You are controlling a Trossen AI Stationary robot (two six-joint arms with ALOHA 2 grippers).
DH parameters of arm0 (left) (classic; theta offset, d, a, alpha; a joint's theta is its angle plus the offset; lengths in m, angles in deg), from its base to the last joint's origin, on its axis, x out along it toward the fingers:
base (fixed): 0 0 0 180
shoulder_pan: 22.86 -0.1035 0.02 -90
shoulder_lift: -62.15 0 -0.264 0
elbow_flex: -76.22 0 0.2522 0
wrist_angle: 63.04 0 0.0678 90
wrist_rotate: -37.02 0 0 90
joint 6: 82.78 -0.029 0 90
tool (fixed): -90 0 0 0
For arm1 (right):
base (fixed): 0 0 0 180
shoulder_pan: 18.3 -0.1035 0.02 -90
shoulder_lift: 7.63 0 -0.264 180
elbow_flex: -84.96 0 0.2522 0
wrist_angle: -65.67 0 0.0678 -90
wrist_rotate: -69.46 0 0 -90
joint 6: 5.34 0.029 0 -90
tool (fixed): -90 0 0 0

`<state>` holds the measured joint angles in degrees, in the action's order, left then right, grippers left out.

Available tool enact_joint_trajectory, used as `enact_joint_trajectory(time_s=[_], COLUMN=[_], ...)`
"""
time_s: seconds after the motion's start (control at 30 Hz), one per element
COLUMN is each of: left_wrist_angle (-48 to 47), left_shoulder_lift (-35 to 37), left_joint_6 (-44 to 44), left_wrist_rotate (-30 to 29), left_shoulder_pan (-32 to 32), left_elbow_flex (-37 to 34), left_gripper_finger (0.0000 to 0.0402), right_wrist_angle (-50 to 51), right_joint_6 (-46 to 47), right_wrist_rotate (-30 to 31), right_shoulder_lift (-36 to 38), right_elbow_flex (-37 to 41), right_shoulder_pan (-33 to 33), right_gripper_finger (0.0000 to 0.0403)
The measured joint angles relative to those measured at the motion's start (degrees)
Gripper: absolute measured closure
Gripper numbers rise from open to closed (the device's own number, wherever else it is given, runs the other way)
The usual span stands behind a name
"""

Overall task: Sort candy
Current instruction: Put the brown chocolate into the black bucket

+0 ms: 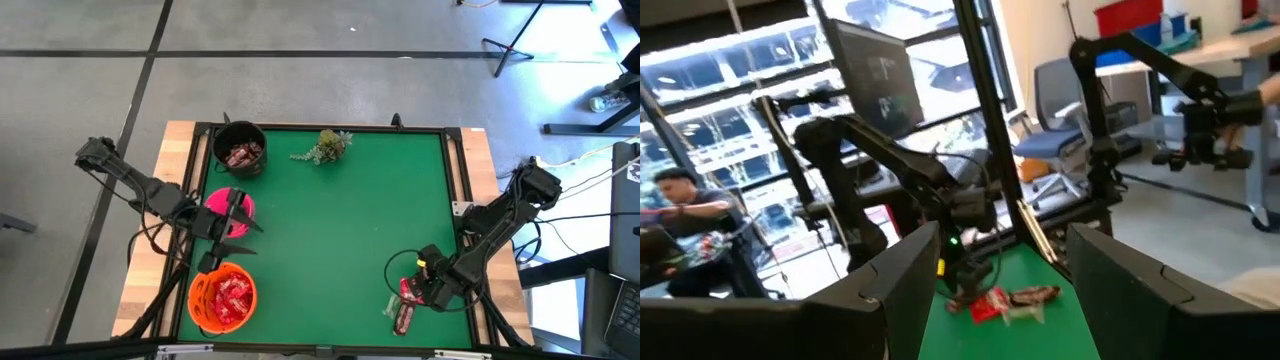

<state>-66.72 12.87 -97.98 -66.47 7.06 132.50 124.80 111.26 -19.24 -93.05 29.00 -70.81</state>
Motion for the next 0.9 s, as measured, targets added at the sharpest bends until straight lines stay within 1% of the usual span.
enact_joint_trajectory(time_s=[0.1,0.33,0.4,0.47,0.53,0.6,0.7,0.83,0.9], left_wrist_angle=[-0.1,-0.1,-0.1,-0.3,-0.4,-0.5,-0.4,0.9,2.9], left_shoulder_lift=[-1.4,-3.6,-4.0,-4.6,-5.6,-7.1,-9.9,-14.0,-15.8], left_joint_6=[0.0,0.1,0.5,1.4,2.1,3.0,3.1,3.1,3.0], left_wrist_rotate=[-0.1,-1.0,-1.0,-1.0,-1.1,-1.3,-3.5,-6.7,-7.2], left_shoulder_pan=[0.6,0.7,0.6,0.6,0.6,0.6,0.6,0.4,0.1], left_elbow_flex=[0.0,0.0,0.0,0.0,0.0,0.0,0.0,0.0,0.0], left_gripper_finger=[0.0191,0.0191,0.0191,0.0191,0.0191,0.0191,0.0191,0.0191,0.0191], right_wrist_angle=[0.7,1.1,1.5,1.6,1.8,2.3,2.9,2.6,2.2], right_joint_6=[-0.1,-3.0,-3.4,-4.7,-5.4,-6.1,-7.9,-13.1,-16.8], right_wrist_rotate=[-1.1,-1.6,-0.7,1.8,5.4,10.3,19.6,32.7,37.5], right_shoulder_lift=[0.0,0.1,0.1,0.1,0.3,0.7,1.8,2.8,2.9], right_elbow_flex=[0.0,-0.2,-0.8,-1.9,-3.1,-4.6,-6.8,-9.9,-11.6], right_shoulder_pan=[0.0,0.0,0.0,0.0,0.0,0.0,0.0,0.5,1.6], right_gripper_finger=[0.0179,0.0294,0.0315,0.0324,0.0324,0.0318,0.031,0.0308,0.0307])
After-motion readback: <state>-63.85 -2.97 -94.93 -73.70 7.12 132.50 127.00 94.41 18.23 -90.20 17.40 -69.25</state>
